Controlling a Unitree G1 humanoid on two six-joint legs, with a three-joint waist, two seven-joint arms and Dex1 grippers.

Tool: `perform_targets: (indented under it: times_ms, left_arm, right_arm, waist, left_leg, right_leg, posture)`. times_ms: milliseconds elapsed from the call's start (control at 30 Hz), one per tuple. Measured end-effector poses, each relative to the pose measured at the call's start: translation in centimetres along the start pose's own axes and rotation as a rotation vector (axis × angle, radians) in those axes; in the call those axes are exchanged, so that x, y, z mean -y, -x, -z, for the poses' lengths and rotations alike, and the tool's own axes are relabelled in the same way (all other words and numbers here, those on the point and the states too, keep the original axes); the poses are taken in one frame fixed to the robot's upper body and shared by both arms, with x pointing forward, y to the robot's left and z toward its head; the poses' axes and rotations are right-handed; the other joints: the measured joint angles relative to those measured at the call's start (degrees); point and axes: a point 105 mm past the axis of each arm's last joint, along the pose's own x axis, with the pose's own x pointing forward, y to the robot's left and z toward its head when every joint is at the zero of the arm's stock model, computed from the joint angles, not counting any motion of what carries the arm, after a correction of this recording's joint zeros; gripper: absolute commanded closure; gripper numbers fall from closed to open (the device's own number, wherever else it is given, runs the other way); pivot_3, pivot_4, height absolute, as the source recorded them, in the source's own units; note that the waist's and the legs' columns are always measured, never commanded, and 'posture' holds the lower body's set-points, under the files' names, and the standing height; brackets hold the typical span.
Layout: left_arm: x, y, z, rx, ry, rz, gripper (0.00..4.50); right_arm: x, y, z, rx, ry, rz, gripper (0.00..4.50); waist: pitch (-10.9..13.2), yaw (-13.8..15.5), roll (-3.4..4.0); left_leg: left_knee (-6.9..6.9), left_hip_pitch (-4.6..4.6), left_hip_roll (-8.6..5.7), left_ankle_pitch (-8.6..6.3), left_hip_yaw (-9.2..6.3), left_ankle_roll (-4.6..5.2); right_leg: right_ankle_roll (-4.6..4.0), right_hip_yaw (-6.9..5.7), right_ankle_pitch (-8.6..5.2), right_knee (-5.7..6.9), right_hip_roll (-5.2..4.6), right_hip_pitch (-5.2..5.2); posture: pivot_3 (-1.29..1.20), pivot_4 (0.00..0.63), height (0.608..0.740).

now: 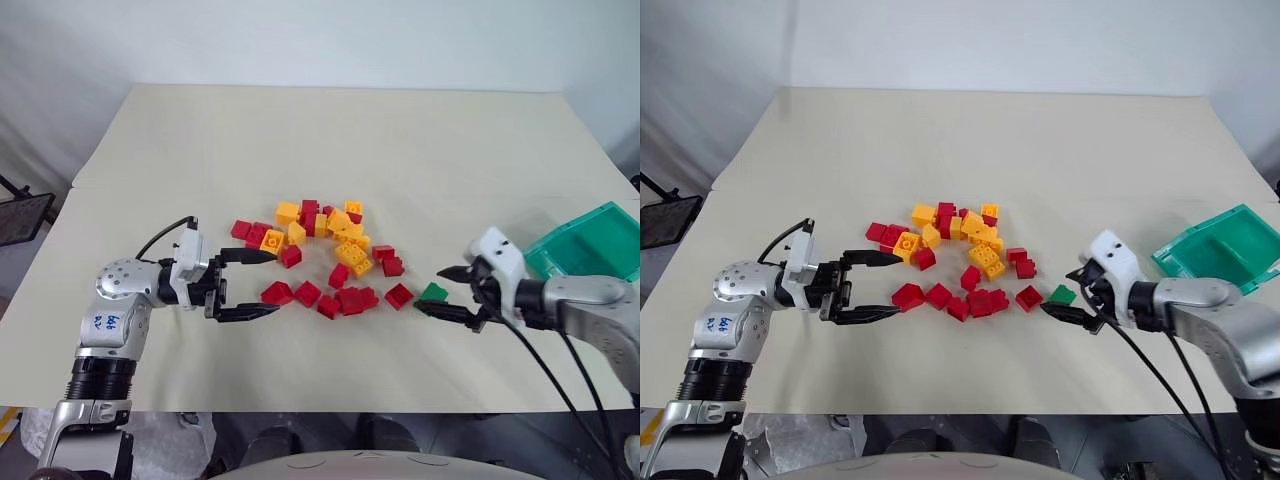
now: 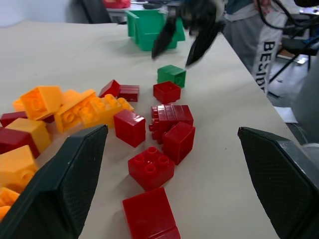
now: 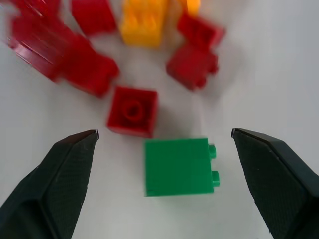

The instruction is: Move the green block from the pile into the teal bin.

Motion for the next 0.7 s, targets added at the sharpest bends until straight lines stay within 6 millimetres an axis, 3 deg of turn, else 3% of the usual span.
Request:
perform_targets:
  times_ms: [267, 400, 533, 700]
  left_arm:
    - [0.1, 0.2, -0.3, -0.001, -0.012, -0.043, 0.06]
    - [0.0, 0.1, -0.3, 0.003, -0.010, -0.053, 0.00]
    - [0.0, 0.0, -0.4, 0.008, -0.011, -0.049, 0.00]
    - [-0.1, -0.6, -0.5, 0.019, -0.001, -0.039, 0.00]
  right_arm:
    - [0.4, -1.5, 1.1, -0.076, 0.046, 0.012, 0.00]
    - [0.3, -1.8, 1.0, -0.082, 0.067, 0.012, 0.89]
    - [0.3, -1.4, 0.3, -0.046, 0.069, 0.017, 2.26]
    - [1.0, 0.9, -0.6, 0.028, 0.047, 0.092, 2.37]
  waist:
    - [0.0, -0.2, 0.00]
    - [0.0, -0.2, 0.00]
    - [0.0, -0.1, 0.00]
    - [0.0, 0.0, 0.00]
  left_leg:
    - [0.00, 0.04, 0.12, 0.00, 0.08, -0.02]
    - [-0.01, 0.04, 0.12, 0.00, 0.10, -0.02]
    - [-0.01, 0.04, 0.12, 0.00, 0.09, -0.03]
    - [-0.01, 0.03, 0.11, 0.00, 0.09, -0.03]
  right_leg:
    - [0.01, -0.04, 0.00, 0.00, 0.12, 0.01]
    - [0.01, -0.04, 0.00, 0.00, 0.13, 0.01]
    - [0.01, -0.04, 0.00, -0.01, 0.13, 0.01]
    - [0.01, -0.05, 0.00, -0.01, 0.13, 0.02]
  posture:
    - [0.00, 0.150, 0.740]
    - [0.00, 0.150, 0.740]
    - [0.00, 0.150, 0.740]
    - [0.00, 0.150, 0.740]
